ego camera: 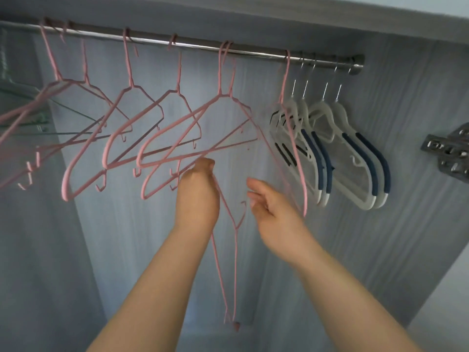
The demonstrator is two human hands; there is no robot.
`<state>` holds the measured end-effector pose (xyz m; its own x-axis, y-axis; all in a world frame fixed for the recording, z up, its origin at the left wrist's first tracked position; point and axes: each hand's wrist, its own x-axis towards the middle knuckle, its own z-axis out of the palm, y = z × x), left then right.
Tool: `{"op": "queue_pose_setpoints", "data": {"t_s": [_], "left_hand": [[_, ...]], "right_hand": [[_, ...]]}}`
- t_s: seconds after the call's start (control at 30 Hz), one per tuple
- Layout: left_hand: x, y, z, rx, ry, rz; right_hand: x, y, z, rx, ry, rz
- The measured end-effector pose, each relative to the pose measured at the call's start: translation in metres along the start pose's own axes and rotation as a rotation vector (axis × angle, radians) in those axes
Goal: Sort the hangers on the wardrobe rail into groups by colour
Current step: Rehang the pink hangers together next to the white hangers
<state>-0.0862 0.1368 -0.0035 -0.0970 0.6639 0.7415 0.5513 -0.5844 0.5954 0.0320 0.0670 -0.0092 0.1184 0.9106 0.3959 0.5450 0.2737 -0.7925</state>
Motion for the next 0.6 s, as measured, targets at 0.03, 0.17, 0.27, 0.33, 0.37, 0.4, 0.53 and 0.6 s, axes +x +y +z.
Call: {"op": "queue_pose_setpoints", "data": {"t_s": [0.03, 0.17, 0.27, 0.33, 0.37, 0.4, 0.53, 0.6], "left_hand": [[-0.009, -0.006, -0.004, -0.018, 0.007, -0.01], [-0.044, -0.03, -0.025, -0.106, 0.084, -0.105], [-0.068, -0.05, -0.044, -0.161, 0.115, -0.114], [-0.081, -0.068, -0.057, -0.201, 0.127, -0.137], [-0.086, -0.077, -0.064, -0.221, 0.136, -0.167], [-0.091, -0.087, -0.07, -0.24, 0.148, -0.2], [-0.107, -0.127, -0.095, -0.366, 0.242, -0.311], [-0.112, -0.149, -0.108, -0.493, 0.305, -0.376]], "right_hand": [[0.002, 0.014, 0.006, -0.019, -0.029, 0.037], [0.009, 0.079, 0.026, -0.06, -0.162, 0.267], [0.007, 0.12, 0.037, -0.074, -0.217, 0.385], [0.005, 0.139, 0.043, -0.082, -0.234, 0.411], [0.005, 0.145, 0.045, -0.093, -0.245, 0.421], [0.005, 0.151, 0.048, -0.114, -0.258, 0.422], [0.003, 0.17, 0.055, -0.313, -0.375, 0.432], [-0.004, 0.176, 0.056, -0.391, -0.531, 0.437]]}}
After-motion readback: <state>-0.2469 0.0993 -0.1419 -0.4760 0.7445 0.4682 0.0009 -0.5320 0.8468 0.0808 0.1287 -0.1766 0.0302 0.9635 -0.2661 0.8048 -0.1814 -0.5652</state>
